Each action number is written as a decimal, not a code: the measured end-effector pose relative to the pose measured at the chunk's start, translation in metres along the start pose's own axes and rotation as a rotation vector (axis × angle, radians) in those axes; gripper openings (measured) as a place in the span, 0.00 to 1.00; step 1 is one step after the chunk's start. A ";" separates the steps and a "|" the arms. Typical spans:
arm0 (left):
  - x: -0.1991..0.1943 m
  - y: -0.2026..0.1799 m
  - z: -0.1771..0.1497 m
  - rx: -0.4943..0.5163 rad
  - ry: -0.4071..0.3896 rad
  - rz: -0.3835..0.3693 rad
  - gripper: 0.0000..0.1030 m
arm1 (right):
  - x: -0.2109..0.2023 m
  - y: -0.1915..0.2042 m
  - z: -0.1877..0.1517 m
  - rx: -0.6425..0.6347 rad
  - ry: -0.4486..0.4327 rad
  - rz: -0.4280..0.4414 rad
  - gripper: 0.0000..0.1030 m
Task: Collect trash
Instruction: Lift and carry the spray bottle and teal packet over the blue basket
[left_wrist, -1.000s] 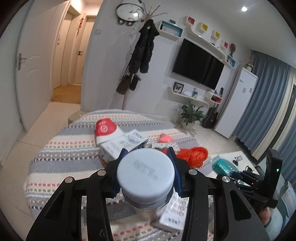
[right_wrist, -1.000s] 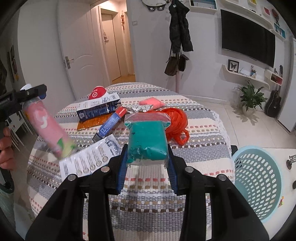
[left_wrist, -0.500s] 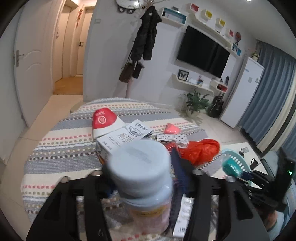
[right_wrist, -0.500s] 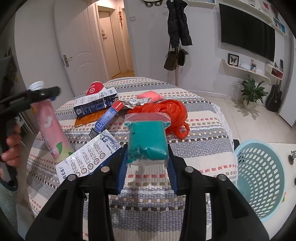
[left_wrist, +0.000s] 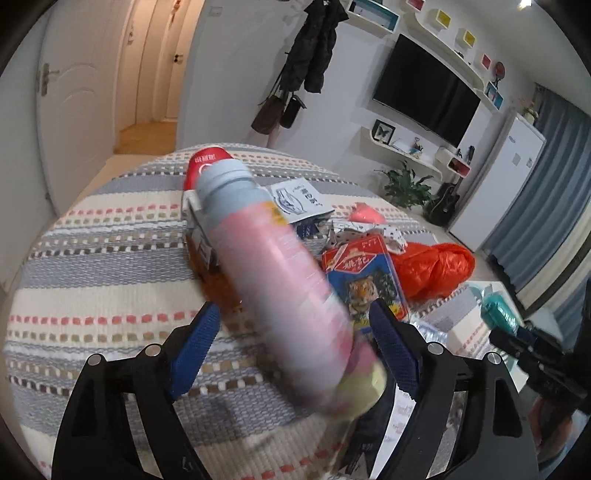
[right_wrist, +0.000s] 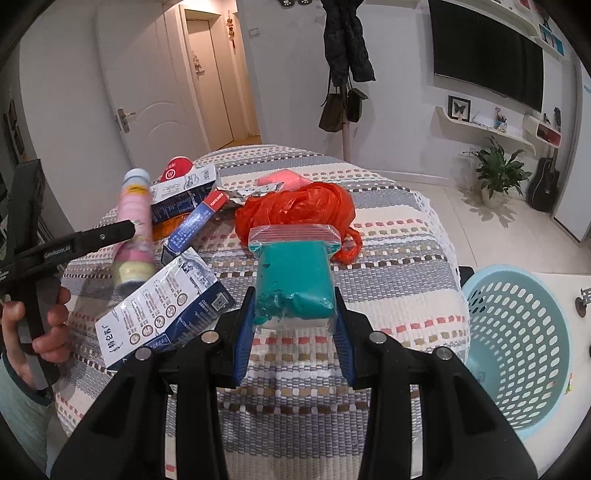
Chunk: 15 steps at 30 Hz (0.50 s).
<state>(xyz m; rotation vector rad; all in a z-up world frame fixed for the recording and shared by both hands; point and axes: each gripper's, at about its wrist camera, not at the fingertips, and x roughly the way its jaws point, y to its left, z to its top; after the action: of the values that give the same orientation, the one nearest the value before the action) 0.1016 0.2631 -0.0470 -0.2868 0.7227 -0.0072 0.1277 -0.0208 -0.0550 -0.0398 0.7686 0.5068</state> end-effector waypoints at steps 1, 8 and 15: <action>-0.003 -0.001 -0.002 0.009 -0.005 0.014 0.79 | 0.001 0.000 0.000 0.000 0.001 0.001 0.34; 0.003 -0.003 -0.003 -0.095 0.059 0.016 0.76 | 0.007 -0.002 -0.001 0.015 0.009 0.012 0.34; 0.027 -0.008 0.001 -0.200 0.087 -0.017 0.51 | 0.002 -0.012 -0.004 0.018 -0.001 0.010 0.34</action>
<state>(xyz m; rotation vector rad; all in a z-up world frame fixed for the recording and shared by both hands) 0.1238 0.2526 -0.0618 -0.4859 0.8086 0.0366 0.1313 -0.0316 -0.0610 -0.0190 0.7725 0.5092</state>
